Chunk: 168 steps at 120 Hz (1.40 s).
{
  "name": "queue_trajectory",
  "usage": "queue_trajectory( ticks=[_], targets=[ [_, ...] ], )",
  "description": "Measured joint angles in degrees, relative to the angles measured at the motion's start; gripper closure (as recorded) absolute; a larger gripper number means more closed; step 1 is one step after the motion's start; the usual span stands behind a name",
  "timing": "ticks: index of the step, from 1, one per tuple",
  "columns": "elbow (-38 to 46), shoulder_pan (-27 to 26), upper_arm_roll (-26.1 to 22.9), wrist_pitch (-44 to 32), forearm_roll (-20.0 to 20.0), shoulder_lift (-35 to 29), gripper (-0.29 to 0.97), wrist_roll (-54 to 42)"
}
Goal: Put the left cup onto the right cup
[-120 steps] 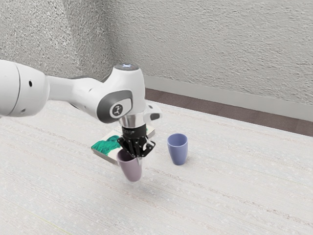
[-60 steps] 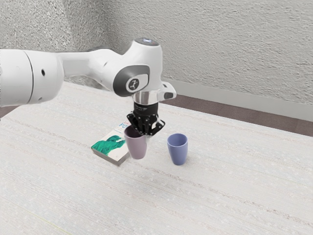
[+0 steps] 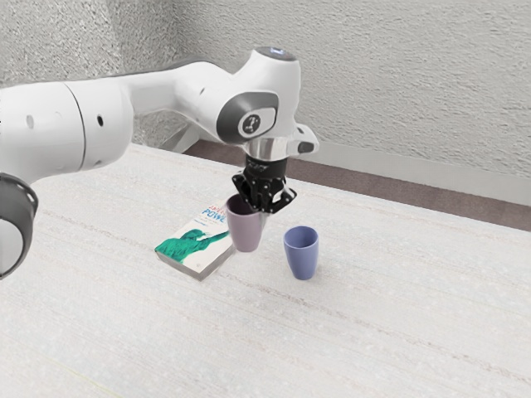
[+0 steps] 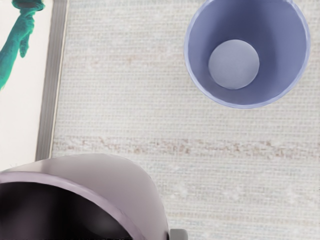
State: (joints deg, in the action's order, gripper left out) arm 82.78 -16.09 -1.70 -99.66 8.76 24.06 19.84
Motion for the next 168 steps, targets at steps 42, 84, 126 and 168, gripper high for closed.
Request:
queue_trajectory(
  ticks=[42,84,126,168],
  targets=[
    [-5.91,-0.56,-2.06,3.08,1.52,2.15,0.79,-1.12],
    [-10.91,-0.96,-4.05,4.16,1.98,4.84,0.79,-2.16],
    [-14.72,-0.66,-5.91,5.19,3.88,7.64,0.79,-2.82],
    [-20.36,0.43,-8.81,5.08,5.35,12.06,0.79,-3.53]
  ],
)
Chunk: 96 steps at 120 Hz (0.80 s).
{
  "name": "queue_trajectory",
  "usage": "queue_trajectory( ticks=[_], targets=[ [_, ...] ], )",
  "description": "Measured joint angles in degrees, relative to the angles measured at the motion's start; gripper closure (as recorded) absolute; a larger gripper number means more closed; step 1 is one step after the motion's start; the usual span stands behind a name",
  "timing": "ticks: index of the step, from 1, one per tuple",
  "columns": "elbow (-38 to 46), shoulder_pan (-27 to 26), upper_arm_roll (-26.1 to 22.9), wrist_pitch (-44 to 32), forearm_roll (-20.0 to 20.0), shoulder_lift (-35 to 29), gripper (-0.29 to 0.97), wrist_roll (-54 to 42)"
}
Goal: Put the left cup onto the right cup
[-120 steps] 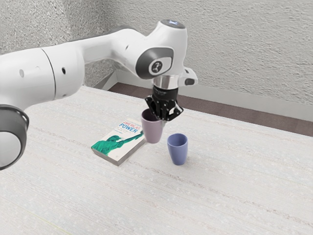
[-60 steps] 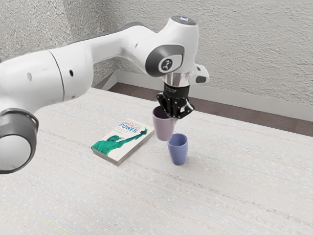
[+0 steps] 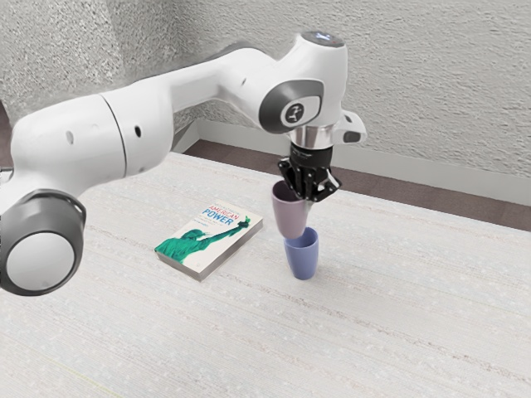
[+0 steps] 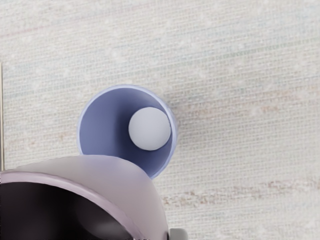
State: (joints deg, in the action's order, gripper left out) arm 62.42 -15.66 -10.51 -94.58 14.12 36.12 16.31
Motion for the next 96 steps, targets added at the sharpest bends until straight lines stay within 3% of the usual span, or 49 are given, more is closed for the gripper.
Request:
queue_trajectory(
  ticks=[57,96],
  targets=[
    [-4.80,2.61,-5.60,-0.68,5.27,4.54,0.79,-1.19],
    [-6.90,4.33,-6.73,-1.53,6.37,6.12,0.79,-1.73]
  ],
)
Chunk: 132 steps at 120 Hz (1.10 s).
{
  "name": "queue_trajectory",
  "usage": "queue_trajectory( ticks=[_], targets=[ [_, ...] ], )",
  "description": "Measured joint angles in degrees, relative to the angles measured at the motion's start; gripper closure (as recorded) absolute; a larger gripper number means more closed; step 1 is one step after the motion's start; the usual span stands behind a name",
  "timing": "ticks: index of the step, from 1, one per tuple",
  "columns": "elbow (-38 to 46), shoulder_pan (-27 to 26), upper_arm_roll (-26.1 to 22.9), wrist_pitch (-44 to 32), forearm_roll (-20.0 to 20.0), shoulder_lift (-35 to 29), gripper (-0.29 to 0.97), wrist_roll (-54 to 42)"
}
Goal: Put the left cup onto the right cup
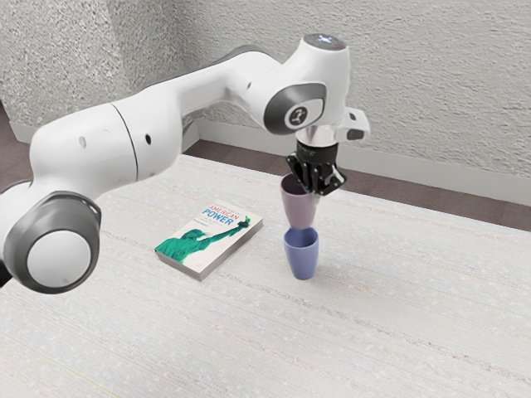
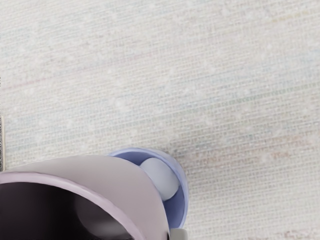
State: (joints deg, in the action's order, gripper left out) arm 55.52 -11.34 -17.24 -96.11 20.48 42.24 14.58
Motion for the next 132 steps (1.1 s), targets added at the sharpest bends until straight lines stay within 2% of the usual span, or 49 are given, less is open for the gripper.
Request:
queue_trajectory(
  ticks=[40,132],
  targets=[
    [-0.56,1.12,-1.47,-0.38,-0.28,1.17,0.79,-0.32],
    [-0.39,2.27,-1.36,-1.60,-4.02,2.27,0.79,-0.59]
  ],
)
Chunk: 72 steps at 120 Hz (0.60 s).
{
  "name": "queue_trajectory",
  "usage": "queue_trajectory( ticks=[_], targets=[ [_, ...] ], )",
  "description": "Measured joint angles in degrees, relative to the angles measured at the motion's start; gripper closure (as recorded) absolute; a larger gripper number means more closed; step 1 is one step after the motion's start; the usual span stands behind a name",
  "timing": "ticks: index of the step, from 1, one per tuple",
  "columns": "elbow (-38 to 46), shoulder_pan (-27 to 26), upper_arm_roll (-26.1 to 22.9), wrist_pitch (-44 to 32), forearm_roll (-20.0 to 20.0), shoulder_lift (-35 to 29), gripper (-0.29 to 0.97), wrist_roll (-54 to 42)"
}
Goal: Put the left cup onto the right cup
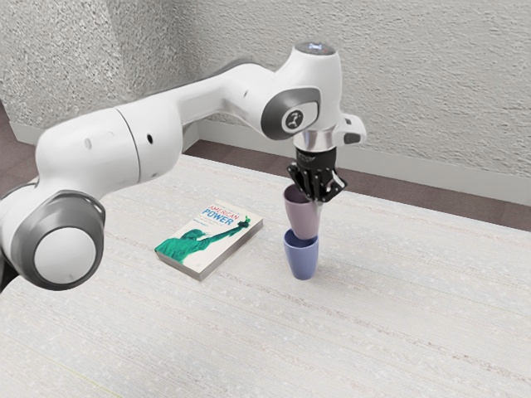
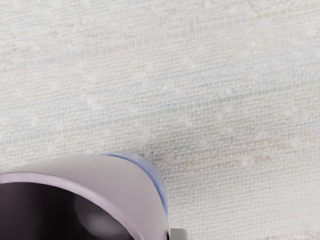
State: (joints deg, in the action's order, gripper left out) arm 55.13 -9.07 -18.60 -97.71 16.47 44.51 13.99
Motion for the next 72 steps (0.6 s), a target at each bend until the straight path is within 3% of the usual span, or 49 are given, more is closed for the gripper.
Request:
queue_trajectory(
  ticks=[72],
  targets=[
    [0.09,2.19,-0.45,-0.97,-0.13,2.34,0.79,-0.05]
  ],
)
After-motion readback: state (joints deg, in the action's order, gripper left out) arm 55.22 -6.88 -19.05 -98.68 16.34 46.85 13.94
